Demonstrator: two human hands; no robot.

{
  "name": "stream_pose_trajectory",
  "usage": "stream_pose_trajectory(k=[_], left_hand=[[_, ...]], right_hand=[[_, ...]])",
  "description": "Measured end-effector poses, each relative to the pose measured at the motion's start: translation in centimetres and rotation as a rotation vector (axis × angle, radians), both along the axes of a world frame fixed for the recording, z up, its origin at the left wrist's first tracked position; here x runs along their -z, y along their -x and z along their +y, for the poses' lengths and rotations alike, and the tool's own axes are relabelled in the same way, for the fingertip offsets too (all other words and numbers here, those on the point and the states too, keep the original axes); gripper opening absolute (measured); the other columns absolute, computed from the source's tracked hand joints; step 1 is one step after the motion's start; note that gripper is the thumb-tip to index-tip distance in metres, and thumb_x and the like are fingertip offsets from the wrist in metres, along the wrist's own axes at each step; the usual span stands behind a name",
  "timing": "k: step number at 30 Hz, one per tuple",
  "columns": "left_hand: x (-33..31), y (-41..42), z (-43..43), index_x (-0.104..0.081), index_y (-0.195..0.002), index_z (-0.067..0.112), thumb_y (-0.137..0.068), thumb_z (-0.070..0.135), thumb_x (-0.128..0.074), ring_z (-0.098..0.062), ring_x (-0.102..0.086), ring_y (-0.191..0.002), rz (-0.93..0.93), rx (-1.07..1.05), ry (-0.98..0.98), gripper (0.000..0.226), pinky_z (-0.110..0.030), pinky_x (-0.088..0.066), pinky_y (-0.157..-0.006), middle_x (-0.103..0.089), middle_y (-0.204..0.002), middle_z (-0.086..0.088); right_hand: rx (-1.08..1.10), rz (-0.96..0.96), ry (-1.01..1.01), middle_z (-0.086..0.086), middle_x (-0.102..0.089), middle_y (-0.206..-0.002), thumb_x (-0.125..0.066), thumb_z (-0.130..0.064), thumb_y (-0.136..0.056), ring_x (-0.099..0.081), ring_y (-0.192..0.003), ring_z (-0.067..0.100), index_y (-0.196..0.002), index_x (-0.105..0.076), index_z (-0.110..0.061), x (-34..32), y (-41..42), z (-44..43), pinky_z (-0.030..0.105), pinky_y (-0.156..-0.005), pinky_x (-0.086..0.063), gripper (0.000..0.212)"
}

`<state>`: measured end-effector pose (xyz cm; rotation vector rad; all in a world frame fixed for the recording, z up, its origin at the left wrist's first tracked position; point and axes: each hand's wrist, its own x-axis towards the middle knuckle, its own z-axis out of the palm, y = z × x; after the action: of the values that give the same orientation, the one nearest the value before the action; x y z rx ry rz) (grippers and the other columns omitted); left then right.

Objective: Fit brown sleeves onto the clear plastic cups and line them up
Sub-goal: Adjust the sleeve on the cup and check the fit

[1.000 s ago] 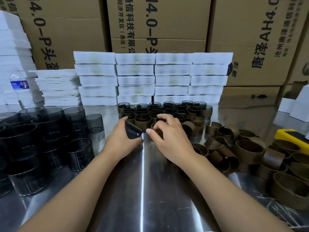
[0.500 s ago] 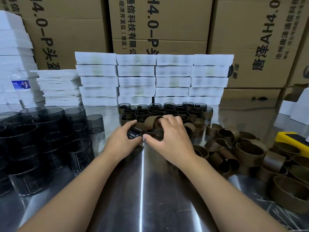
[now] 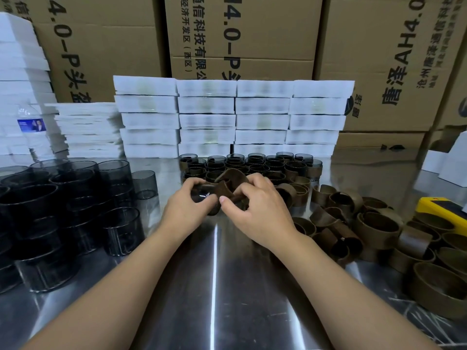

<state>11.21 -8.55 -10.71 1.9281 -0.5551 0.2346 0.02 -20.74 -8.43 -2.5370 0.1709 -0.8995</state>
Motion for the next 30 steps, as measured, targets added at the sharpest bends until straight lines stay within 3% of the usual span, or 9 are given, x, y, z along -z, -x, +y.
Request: stream_pose_trajectory(k=[2,4,8,11,16,21,25,28,30], left_hand=[[-0.06,0.01,-0.37,-0.06,-0.095,0.034,-0.083,0.028,-0.067,-0.009,-0.064,-0.089,0.113,0.039,0.161,0.015,-0.029,-0.054,-0.08,-0.064,-0.088,0.016],[-0.37,0.37,-0.67,-0.061,-0.091,0.031,-0.086,0.026,-0.066,-0.012,-0.067,-0.084,0.267,0.105,0.329,0.009,-0.04,-0.059,-0.079,-0.066,-0.089,0.008],[-0.8,0.85,-0.85,-0.06,-0.092,0.019,-0.09,0.025,-0.062,-0.002,-0.063,-0.053,0.428,0.184,0.494,0.006,-0.024,-0.053,-0.047,-0.065,-0.071,0.003],[-0.82,0.94,-0.76,-0.061,-0.095,0.016,-0.092,0.026,-0.06,-0.002,-0.066,-0.054,0.46,0.234,0.52,0.01,-0.021,-0.05,-0.044,-0.066,-0.064,0.007],[-0.78,0.87,-0.82,-0.063,-0.095,0.017,-0.091,0.029,-0.061,-0.003,-0.065,-0.052,0.518,0.259,0.533,0.013,-0.02,-0.049,-0.043,-0.062,-0.078,0.0],[-0.89,0.7,-0.71,-0.063,-0.097,0.016,-0.091,0.031,-0.06,-0.008,-0.064,-0.05,0.583,0.274,0.581,0.016,-0.022,-0.049,-0.042,-0.063,-0.07,-0.003],[-0.78,0.69,-0.62,-0.066,-0.107,0.015,-0.091,0.048,-0.053,-0.015,-0.073,-0.077,0.634,0.381,0.528,0.038,-0.027,-0.054,-0.052,-0.074,-0.094,-0.008],[-0.78,0.91,-0.77,-0.065,-0.109,0.015,-0.091,0.061,-0.044,-0.017,-0.074,-0.078,0.614,0.409,0.54,0.054,-0.027,-0.055,-0.051,-0.076,-0.093,-0.007],[-0.81,0.83,-0.77,-0.063,-0.116,0.014,-0.086,0.066,-0.045,-0.018,-0.074,-0.08,0.587,0.41,0.547,0.063,-0.028,-0.055,-0.053,-0.075,-0.098,-0.008]], right_hand=[[-0.032,0.016,-0.04,-0.01,-0.044,-0.109,-0.056,-0.045,-0.083,-0.052,-0.092,0.014,-0.082,-0.059,-0.021,0.17,0.1,0.06,0.035,-0.083,-0.047,0.025],[-0.062,0.017,-0.052,-0.013,-0.041,-0.113,-0.057,-0.041,-0.082,-0.055,-0.084,0.016,-0.078,-0.055,-0.022,0.3,0.14,0.19,0.038,-0.079,-0.05,0.02],[-0.093,0.001,-0.046,-0.014,-0.043,-0.11,-0.06,-0.049,-0.082,-0.055,-0.078,0.012,-0.064,-0.04,-0.029,0.43,0.0,0.46,0.025,-0.069,-0.042,0.033],[-0.101,-0.036,-0.081,-0.013,-0.048,-0.099,-0.063,-0.059,-0.076,-0.048,-0.077,0.004,-0.055,-0.032,-0.032,0.53,-0.01,0.65,0.007,-0.061,-0.029,0.047],[-0.101,-0.077,-0.117,-0.009,-0.047,-0.086,-0.065,-0.057,-0.074,-0.045,-0.07,0.004,-0.051,-0.031,-0.026,0.7,-0.01,0.7,0.006,-0.062,-0.032,0.051],[-0.12,-0.05,-0.043,-0.011,-0.047,-0.092,-0.067,-0.046,-0.079,-0.048,-0.081,0.006,-0.079,-0.045,-0.024,0.51,0.12,0.49,0.013,-0.06,-0.031,0.031],[-0.143,-0.039,-0.112,-0.015,-0.052,-0.098,-0.07,-0.05,-0.076,-0.049,-0.08,0.002,-0.098,-0.03,-0.034,0.37,0.35,0.56,0.006,-0.062,-0.033,0.049],[-0.156,-0.061,-0.158,-0.022,-0.046,-0.105,-0.074,-0.048,-0.074,-0.048,-0.089,-0.007,-0.115,-0.03,-0.035,0.11,0.52,0.68,0.007,-0.067,-0.036,0.061],[-0.159,-0.059,-0.163,-0.023,-0.047,-0.11,-0.074,-0.05,-0.073,-0.053,-0.102,-0.001,-0.124,-0.031,-0.033,0.06,0.53,0.66,0.015,-0.078,-0.039,0.069]])
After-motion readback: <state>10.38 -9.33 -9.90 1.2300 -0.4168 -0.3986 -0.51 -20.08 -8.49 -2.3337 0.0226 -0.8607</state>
